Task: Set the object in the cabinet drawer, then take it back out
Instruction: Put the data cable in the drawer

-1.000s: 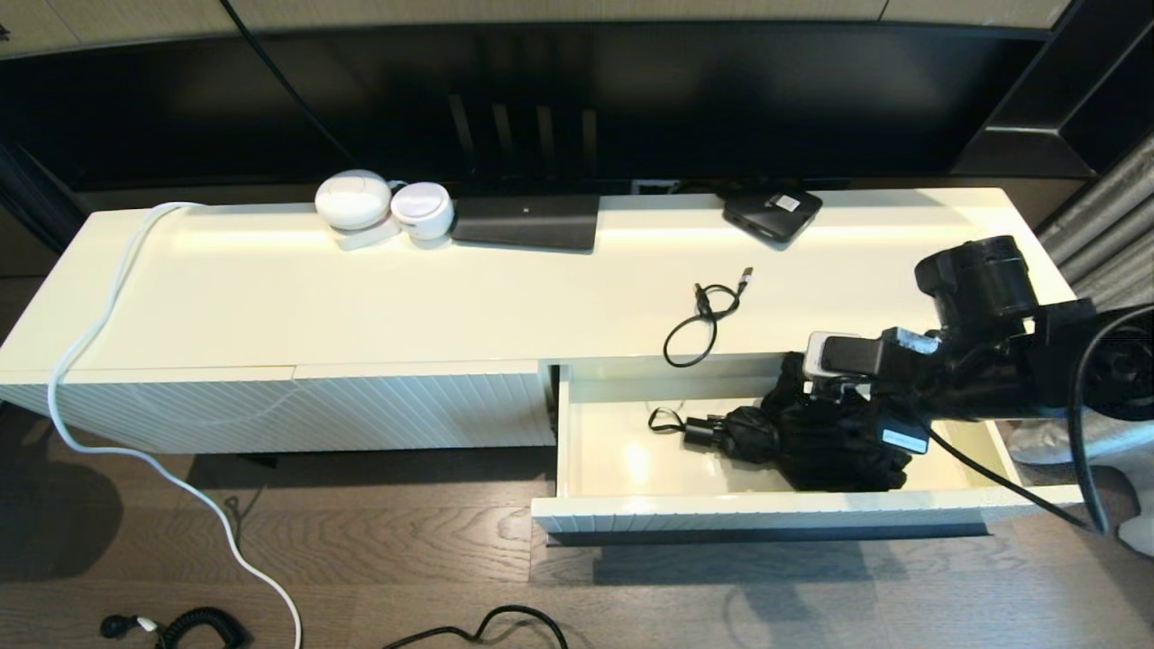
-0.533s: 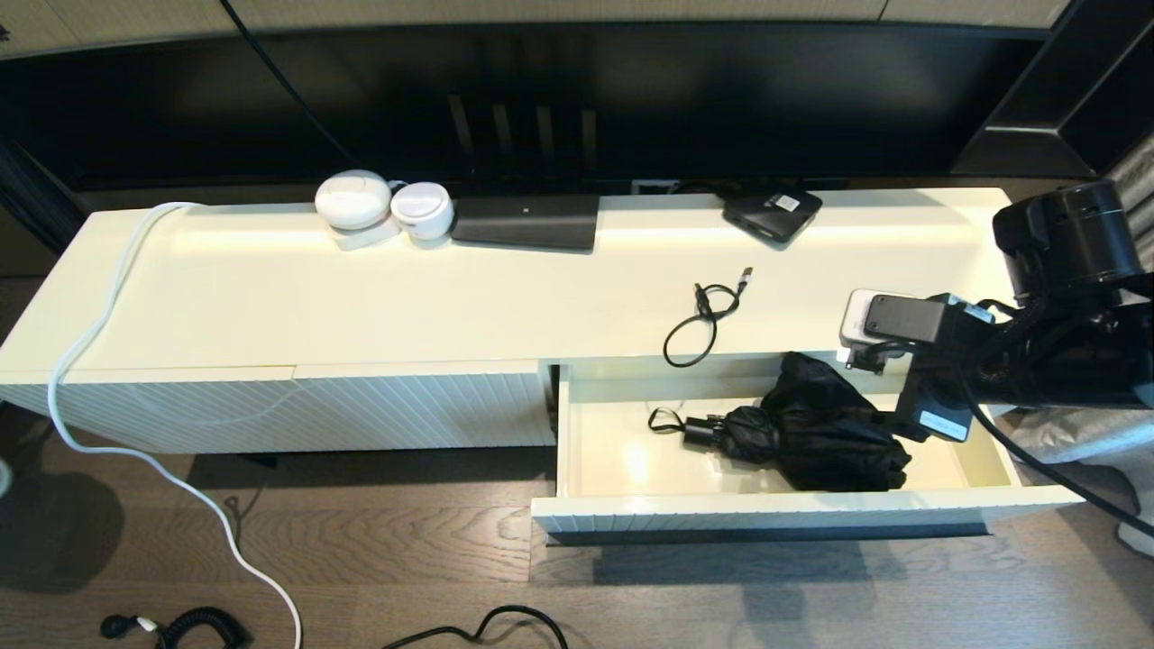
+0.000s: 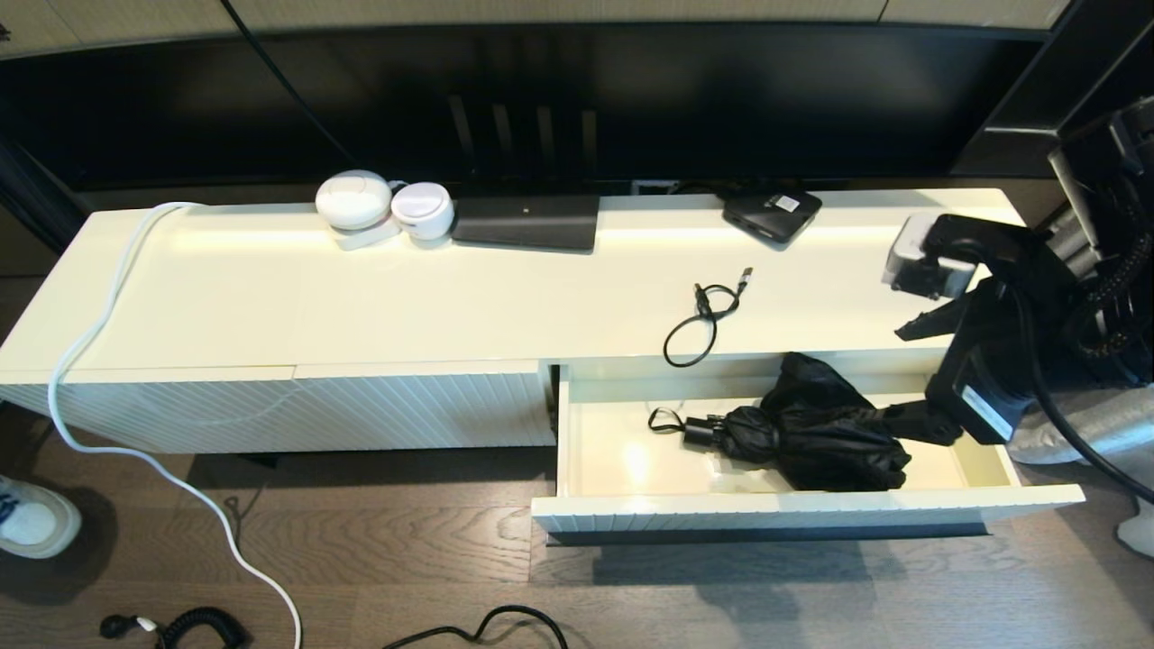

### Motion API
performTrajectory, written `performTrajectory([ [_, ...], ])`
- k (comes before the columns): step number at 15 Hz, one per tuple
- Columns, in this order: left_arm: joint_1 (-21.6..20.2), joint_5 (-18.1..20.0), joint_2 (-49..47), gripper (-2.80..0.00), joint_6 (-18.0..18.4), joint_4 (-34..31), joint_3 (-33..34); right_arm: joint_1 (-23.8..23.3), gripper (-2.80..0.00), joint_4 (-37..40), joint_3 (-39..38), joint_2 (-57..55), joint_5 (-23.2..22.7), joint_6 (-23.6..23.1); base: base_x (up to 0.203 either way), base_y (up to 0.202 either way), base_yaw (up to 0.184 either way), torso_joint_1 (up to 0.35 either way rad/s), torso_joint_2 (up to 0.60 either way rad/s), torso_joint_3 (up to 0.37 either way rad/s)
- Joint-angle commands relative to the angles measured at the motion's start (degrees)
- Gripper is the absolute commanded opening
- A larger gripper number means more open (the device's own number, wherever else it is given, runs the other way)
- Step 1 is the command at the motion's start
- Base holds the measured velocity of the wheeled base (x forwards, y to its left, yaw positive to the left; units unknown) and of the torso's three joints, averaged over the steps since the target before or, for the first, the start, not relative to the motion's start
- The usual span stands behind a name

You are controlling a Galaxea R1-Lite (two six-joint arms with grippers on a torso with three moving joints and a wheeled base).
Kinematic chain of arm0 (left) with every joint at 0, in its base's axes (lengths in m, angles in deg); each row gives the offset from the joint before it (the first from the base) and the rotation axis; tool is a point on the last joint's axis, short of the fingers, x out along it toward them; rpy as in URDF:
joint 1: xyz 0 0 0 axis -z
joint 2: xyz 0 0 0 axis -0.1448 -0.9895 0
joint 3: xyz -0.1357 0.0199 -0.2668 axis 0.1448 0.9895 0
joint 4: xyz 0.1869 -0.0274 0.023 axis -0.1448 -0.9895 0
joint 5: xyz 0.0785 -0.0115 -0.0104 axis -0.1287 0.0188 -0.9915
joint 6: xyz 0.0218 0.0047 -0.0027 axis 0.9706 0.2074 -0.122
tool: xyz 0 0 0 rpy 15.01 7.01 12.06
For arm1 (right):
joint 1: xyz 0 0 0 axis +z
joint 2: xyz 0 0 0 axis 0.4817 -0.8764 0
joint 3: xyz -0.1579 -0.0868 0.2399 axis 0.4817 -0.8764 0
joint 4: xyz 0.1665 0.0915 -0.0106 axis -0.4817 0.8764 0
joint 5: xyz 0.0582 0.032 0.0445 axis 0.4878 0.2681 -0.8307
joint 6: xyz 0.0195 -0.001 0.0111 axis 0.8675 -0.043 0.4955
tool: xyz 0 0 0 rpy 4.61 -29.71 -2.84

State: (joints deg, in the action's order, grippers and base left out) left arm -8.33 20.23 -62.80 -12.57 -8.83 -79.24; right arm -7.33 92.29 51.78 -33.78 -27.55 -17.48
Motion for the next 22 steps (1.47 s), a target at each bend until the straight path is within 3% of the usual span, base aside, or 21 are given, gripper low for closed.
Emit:
performTrajectory([
  [1, 0.0, 0.0, 0.0, -2.80, 0.0, 0.0, 0.0, 2.4, 0.00, 0.7, 3.6, -3.3, -0.3, 8.6, 0.000, 0.000, 0.000, 0.000, 0.00, 0.000],
  [4, 0.0, 0.0, 0.0, -2.80, 0.0, 0.0, 0.1, 6.2, 0.00, 0.7, 8.3, -9.5, 0.7, 21.6, 0.000, 0.000, 0.000, 0.000, 0.00, 0.000],
  [10, 0.0, 0.0, 0.0, -2.80, 0.0, 0.0, 0.1, 8.5, 0.00, -2.8, 17.7, -21.3, 1.7, 35.6, 0.000, 0.000, 0.000, 0.000, 0.00, 0.000],
  [13, 0.0, -0.1, 0.0, -2.80, 0.0, 0.0, 0.0, 7.5, 0.00, -9.9, 19.1, -25.3, 1.8, 36.6, 0.000, 0.000, 0.000, 0.000, 0.00, 0.000],
  [16, 0.0, 0.0, 0.0, -2.80, 0.0, 0.0, 0.1, 6.2, 0.00, -13.0, 17.2, -28.5, 6.8, 36.3, 0.000, 0.000, 0.000, 0.000, 0.00, 0.000],
  [18, 0.0, 0.0, 0.0, -2.80, 0.0, 0.0, 0.0, 6.0, 0.00, -13.6, 16.9, -28.6, 7.0, 36.1, 0.000, 0.000, 0.000, 0.000, 0.00, 0.000],
  [22, 0.0, 0.0, 0.0, -2.80, 0.0, 0.0, 0.0, 4.3, 0.00, -25.4, 10.0, -27.9, 7.4, 32.1, 0.000, 0.000, 0.000, 0.000, 0.00, 0.000],
])
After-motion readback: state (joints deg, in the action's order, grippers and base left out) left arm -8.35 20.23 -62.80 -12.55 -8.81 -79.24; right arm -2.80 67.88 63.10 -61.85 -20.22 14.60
